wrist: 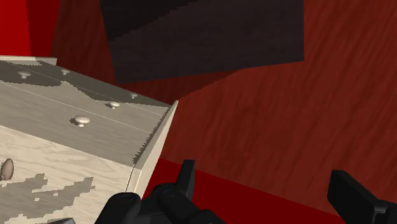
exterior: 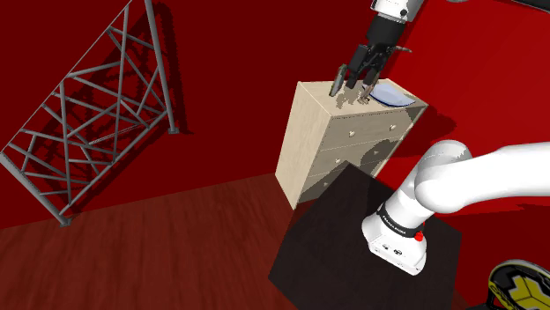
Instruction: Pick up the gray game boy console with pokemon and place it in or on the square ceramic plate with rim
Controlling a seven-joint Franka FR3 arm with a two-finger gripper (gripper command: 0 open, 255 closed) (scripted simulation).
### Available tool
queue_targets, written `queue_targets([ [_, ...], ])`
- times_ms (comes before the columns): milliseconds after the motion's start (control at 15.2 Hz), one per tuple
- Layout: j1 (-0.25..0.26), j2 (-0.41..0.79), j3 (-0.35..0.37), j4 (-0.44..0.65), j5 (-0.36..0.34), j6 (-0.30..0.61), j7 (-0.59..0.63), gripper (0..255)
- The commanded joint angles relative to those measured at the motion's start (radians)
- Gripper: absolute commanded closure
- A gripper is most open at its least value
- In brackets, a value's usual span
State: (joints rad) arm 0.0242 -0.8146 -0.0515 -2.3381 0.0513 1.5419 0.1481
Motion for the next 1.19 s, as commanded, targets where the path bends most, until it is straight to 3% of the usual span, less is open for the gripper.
queue_targets([
  [0,0.0,0.0,0.0,0.0,0.0,0.0,0.0,0],
  [660,0.031,0.109,-0.265,0.031,-0.198,0.083,-0.483,0],
  [1122,0.088,0.289,-0.451,0.152,-0.264,0.17,-0.82,0],
])
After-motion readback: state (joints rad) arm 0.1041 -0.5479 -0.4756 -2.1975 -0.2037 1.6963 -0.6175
